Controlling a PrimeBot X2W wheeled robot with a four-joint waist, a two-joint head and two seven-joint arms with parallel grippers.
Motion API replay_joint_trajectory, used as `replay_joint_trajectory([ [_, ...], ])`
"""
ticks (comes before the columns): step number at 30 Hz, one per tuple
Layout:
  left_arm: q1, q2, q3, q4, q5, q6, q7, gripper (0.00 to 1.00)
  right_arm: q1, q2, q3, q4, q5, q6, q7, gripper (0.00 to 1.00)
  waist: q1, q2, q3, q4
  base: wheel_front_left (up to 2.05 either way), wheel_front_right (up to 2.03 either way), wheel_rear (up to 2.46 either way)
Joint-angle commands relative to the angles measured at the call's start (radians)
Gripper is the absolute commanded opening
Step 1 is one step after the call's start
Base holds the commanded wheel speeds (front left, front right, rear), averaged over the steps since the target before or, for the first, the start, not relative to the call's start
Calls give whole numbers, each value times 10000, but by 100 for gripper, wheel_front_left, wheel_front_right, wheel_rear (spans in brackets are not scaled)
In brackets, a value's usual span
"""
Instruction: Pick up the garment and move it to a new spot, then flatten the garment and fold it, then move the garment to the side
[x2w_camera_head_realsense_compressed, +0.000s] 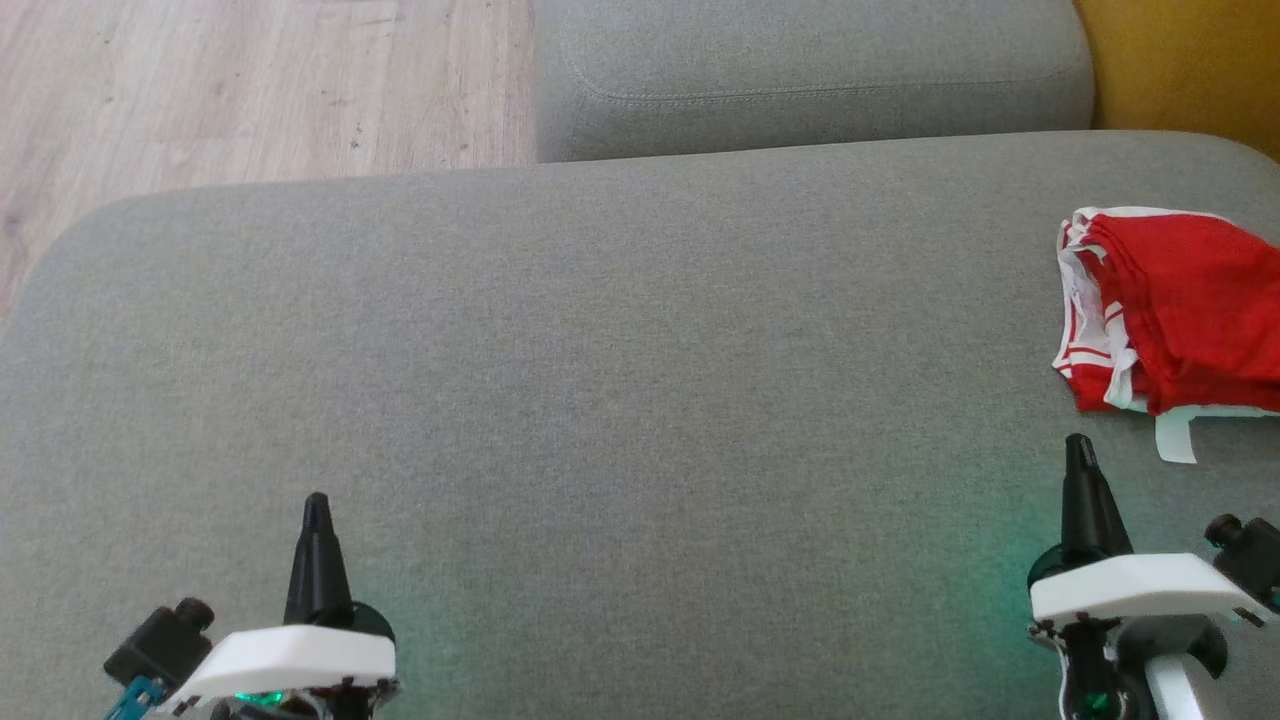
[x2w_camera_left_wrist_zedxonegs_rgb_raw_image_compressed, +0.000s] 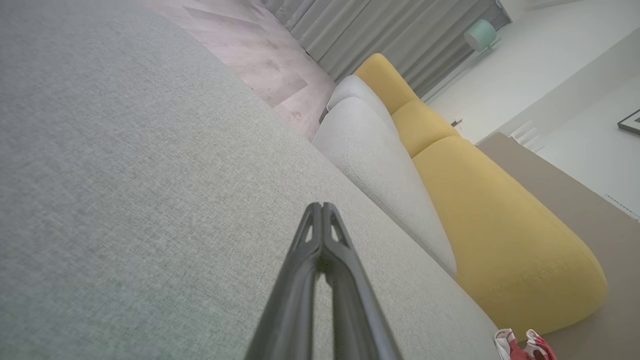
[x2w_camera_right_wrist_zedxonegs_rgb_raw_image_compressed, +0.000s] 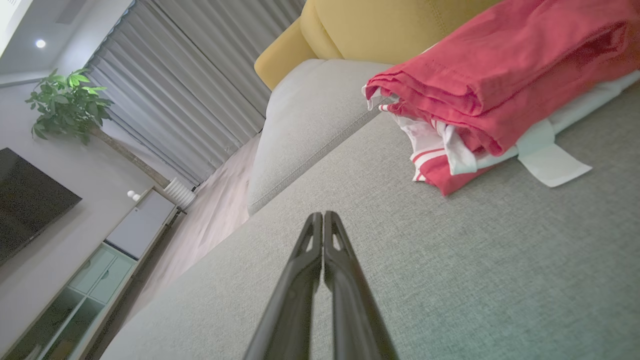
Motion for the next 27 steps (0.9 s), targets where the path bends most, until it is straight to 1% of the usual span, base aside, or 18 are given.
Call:
replay_joint_trajectory([
  [1, -550, 132, 250, -257, -299, -78, 109, 0, -532, -36, 10, -376, 389, 32, 85, 0, -1, 0, -3, -6, 0, 0, 0],
  [27, -737, 158, 819, -210, -2806, -163, 812, 0, -601, -36, -255, -524, 3436, 46, 810, 0, -1, 0, -58, -95, 0, 0, 0],
])
